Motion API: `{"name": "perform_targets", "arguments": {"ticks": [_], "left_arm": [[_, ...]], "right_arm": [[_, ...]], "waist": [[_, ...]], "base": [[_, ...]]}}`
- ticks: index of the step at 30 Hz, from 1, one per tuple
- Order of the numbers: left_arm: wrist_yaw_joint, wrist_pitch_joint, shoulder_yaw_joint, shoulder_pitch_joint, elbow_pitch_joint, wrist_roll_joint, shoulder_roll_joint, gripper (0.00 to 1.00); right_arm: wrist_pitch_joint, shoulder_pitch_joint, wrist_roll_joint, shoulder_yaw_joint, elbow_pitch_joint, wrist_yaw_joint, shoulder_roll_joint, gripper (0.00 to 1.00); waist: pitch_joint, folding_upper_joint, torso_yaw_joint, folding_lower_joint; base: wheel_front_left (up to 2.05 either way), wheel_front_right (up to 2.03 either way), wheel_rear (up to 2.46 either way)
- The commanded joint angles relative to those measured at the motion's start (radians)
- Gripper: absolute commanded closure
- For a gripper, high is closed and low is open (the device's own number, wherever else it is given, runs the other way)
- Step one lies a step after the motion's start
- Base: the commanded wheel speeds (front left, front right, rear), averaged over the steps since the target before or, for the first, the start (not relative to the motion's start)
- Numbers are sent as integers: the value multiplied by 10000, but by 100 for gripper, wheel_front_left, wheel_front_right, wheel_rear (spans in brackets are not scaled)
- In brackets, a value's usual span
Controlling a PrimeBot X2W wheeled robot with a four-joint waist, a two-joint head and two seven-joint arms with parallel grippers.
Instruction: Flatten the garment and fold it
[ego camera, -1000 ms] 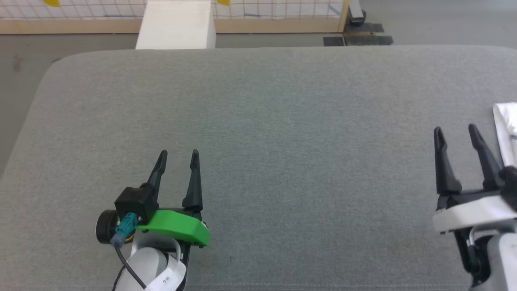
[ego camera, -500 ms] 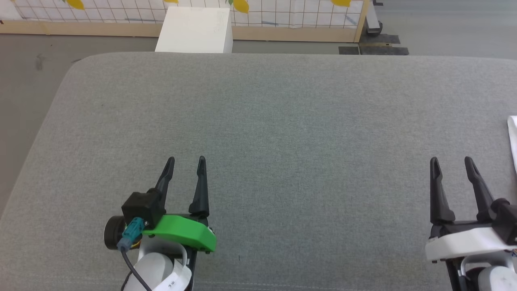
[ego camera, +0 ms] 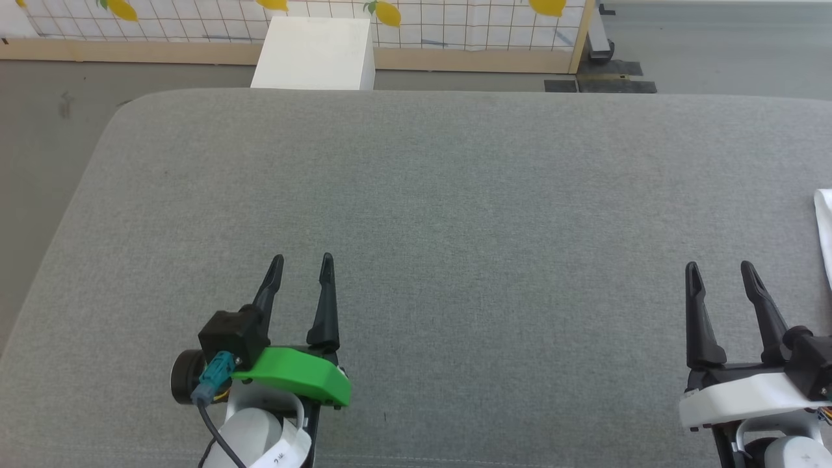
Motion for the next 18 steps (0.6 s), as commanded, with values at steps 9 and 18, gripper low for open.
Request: {"name": "perform_targets", "arguments": {"ticks": [9, 18], "left_arm": [[17, 5, -12, -3, 32, -10, 0, 100], [17, 8, -23, -2, 33, -9, 0, 100]], "right_arm": [[76, -1, 3, -5, 4, 2, 29, 100], [77, -2, 3, -8, 8, 2, 27, 100]], "waist": [[-38, 0, -63, 1], [-43, 0, -64, 1]], "base": [[0, 0, 0], [0, 0, 0]]}}
